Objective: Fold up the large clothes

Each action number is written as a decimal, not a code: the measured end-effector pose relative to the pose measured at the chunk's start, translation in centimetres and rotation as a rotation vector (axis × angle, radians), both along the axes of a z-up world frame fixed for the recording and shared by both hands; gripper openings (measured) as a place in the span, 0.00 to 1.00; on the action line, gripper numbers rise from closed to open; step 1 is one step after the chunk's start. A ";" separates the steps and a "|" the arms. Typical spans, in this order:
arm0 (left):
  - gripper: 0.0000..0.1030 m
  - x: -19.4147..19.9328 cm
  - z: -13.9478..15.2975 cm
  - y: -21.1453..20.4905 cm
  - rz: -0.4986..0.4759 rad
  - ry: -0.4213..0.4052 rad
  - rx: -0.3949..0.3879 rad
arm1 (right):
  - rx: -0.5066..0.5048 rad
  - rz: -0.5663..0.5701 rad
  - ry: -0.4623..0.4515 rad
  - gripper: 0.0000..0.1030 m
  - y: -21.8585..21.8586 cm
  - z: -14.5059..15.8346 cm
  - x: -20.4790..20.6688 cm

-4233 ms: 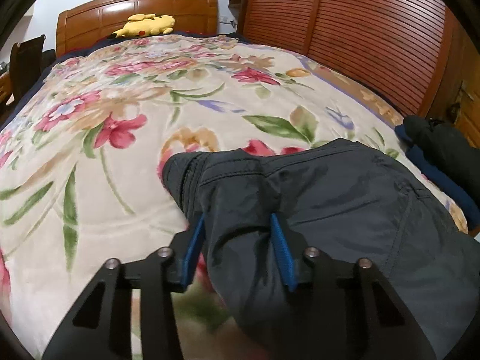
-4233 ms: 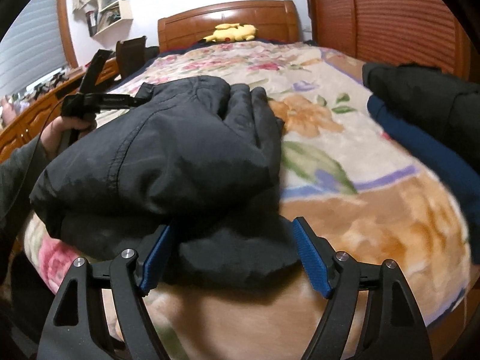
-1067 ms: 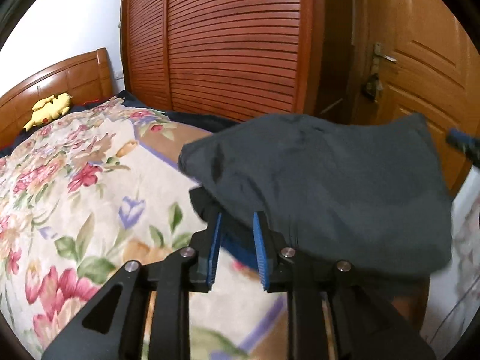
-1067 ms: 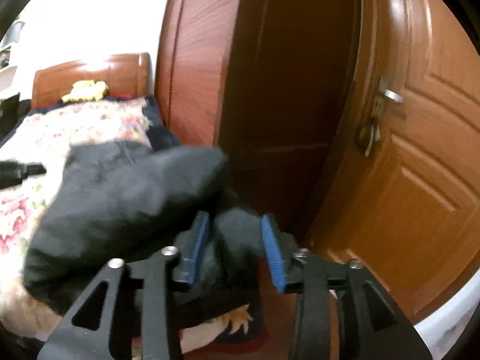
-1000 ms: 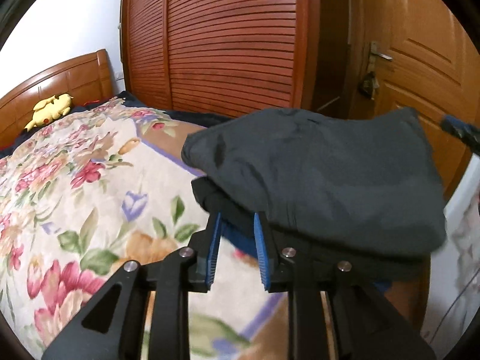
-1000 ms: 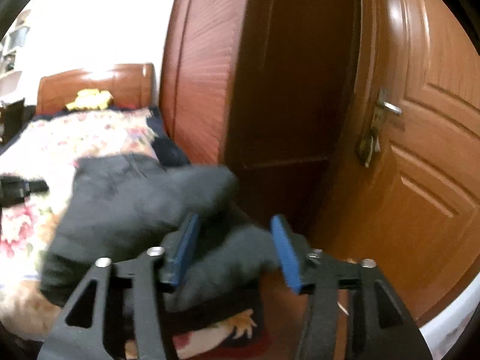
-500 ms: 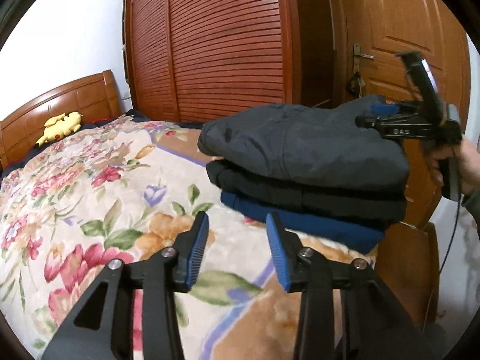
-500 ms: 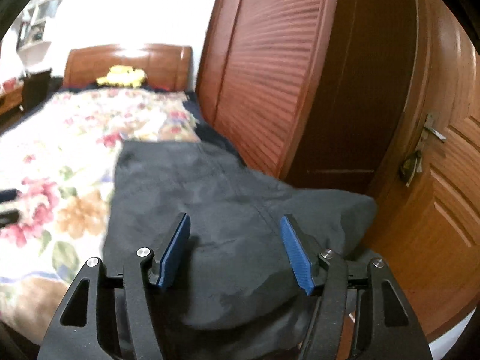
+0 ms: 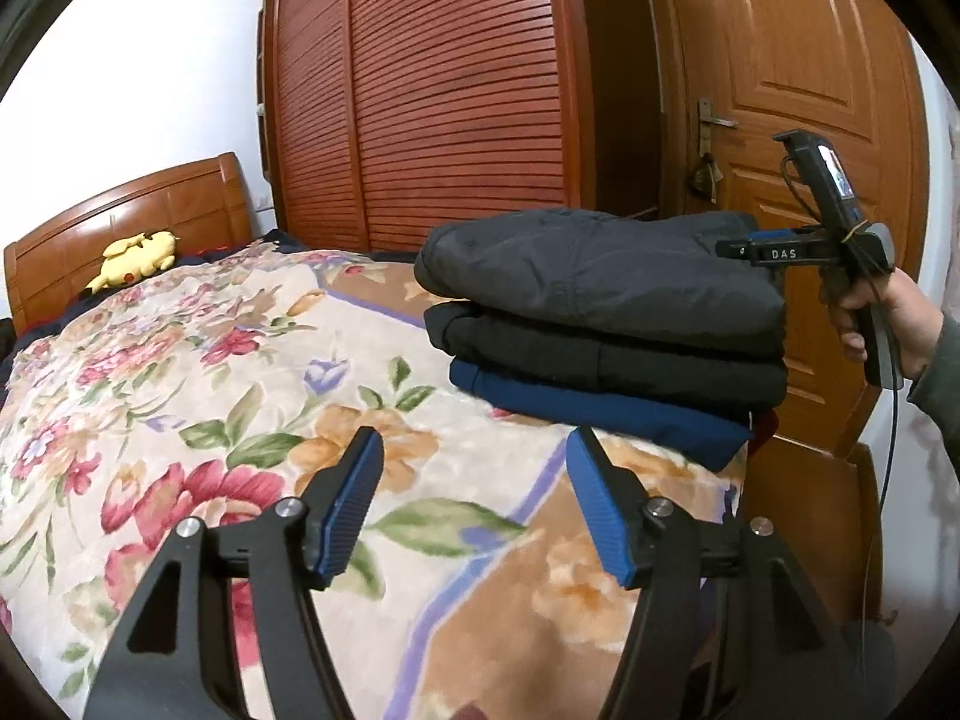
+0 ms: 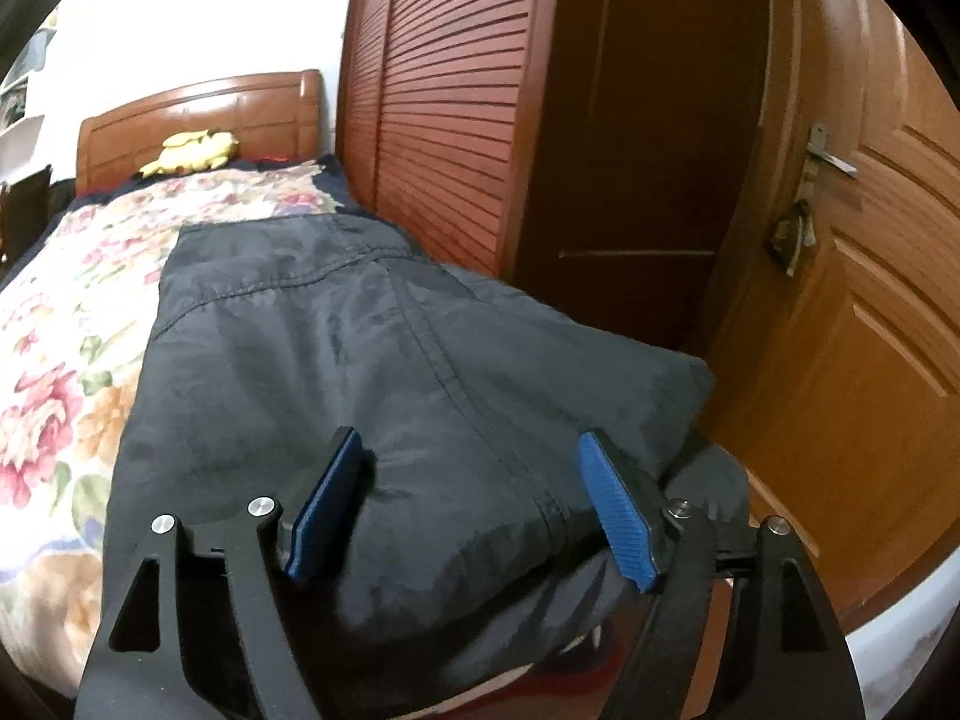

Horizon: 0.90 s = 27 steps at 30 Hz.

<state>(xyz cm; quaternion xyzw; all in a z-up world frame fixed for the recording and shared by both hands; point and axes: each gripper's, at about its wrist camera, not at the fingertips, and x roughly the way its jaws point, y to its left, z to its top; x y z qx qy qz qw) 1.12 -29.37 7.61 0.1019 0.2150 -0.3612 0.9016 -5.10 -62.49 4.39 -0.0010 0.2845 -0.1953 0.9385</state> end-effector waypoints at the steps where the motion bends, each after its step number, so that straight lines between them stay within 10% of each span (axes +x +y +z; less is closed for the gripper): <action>1: 0.61 -0.3 -0.1 0.3 0.003 0.004 -0.002 | -0.002 -0.003 -0.014 0.75 0.4 0.3 -0.4; 27: 0.61 -5.4 -0.6 6.2 0.099 -0.002 -0.010 | -0.010 0.137 -0.111 0.93 14.0 0.4 -6.3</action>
